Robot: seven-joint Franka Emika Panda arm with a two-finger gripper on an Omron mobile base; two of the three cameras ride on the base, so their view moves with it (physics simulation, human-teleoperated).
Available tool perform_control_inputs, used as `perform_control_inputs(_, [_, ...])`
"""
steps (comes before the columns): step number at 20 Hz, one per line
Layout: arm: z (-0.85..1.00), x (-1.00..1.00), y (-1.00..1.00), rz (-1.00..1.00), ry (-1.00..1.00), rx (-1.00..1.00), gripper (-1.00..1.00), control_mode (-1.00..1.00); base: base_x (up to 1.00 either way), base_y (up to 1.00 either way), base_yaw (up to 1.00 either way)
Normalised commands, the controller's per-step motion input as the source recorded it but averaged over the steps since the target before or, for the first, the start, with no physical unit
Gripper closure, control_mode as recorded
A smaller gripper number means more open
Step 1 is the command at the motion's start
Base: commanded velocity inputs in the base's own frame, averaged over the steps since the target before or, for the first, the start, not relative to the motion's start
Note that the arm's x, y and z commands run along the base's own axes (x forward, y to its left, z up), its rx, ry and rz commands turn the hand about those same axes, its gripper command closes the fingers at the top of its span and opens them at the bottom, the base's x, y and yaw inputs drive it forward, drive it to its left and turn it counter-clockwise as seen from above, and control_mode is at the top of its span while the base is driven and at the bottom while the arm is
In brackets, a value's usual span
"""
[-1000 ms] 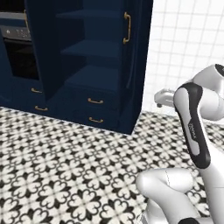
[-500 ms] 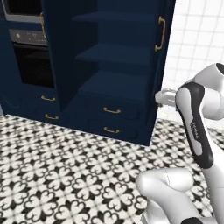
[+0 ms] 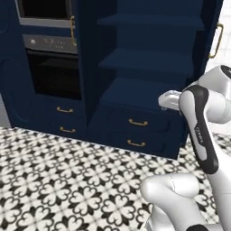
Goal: Pick the kettle from the counter and place it on the tray. Then pick the mug from the cabinet and place it on the tray. Then close the cabinet doors.
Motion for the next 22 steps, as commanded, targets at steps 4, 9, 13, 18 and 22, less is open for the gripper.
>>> perform_control_inputs(4, [0.0, 0.0, 0.0, 0.0, 0.0, 0.0, -1.0, 1.0, 0.71, 0.6, -0.38])
perform_control_inputs(9, [0.0, 0.0, 0.0, 0.0, 0.0, 0.0, -1.0, 1.0, 0.72, 0.36, -0.34])
perform_control_inputs(13, [0.0, 0.0, 0.0, 0.0, 0.0, 0.0, -1.0, 1.0, 0.67, 0.3, -0.37])
perform_control_inputs(18, [0.0, 0.0, 0.0, 0.0, 0.0, 0.0, -1.0, 1.0, 0.68, 0.38, -0.38])
perform_control_inputs(22, [0.0, 0.0, 0.0, 0.0, 0.0, 0.0, -1.0, 1.0, 0.64, 0.41, -0.37])
